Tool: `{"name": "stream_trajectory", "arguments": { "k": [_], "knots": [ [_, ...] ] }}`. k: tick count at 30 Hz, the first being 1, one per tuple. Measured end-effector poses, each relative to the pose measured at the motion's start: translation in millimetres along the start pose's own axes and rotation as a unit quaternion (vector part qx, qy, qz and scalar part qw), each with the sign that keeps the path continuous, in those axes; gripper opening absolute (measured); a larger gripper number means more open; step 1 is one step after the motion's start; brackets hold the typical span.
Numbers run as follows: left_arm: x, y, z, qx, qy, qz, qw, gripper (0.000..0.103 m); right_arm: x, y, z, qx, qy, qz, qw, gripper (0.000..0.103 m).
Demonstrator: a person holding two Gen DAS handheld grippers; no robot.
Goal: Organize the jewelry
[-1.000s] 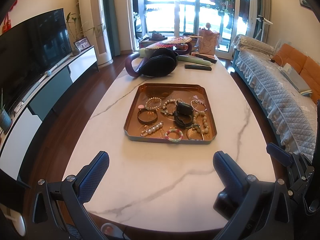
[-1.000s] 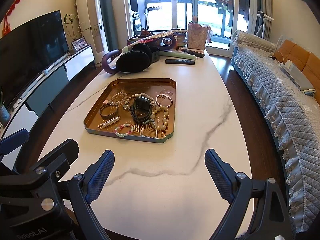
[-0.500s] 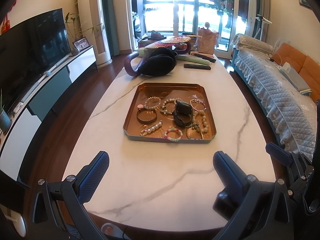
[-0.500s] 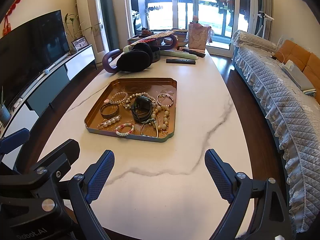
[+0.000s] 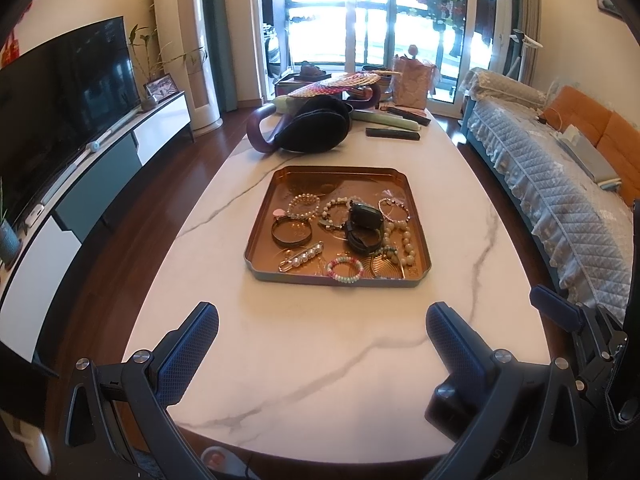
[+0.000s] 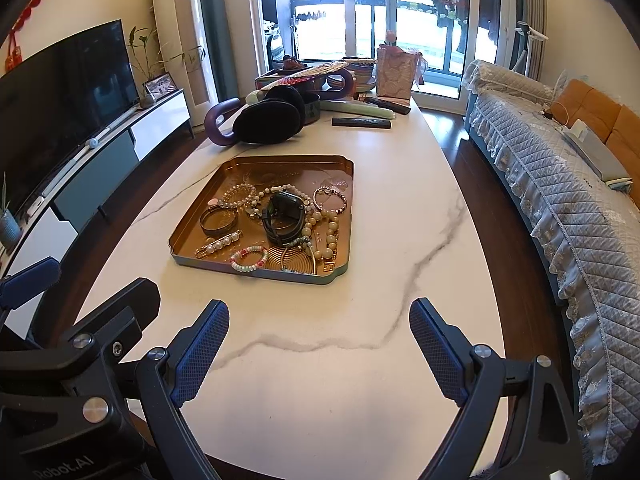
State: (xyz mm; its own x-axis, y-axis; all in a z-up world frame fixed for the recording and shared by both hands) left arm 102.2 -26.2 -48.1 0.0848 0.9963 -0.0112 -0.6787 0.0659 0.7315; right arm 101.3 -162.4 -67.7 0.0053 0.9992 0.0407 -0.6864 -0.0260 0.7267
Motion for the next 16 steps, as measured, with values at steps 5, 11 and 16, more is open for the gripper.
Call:
{"name": "stream_trajectory", "arguments": {
  "k": [5,11,16],
  "knots": [
    [-1.4,0.5,-2.6,0.001,-0.001,-0.003,1.0000,0.103,-1.1,0.3,-2.4,0.001,-0.001,0.001,1.000,0.091],
    [-1.1,2.0,-1.8,0.002,-0.002,-0.002,1.0000,0.103,-1.6,0.0,-4.7,0.002,-0.001,0.001,1.000,0.091],
    [0.3,2.9,-1.3,0.002,-0.001,0.000,1.0000,0.103,-0.9,-1.1,-7.4,0.003,0.000,0.004,1.000,0.091]
  ]
}}
Point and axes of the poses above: each gripper's, at about its wrist camera, not at the fingertips, and y roughly against the way its jaws point, x to its left, z to its top, the point moved 5 cm from there along -y, roughly the way its jaws point, and after that the axes turned 2 degrees about -z, right-handed, at the moved point
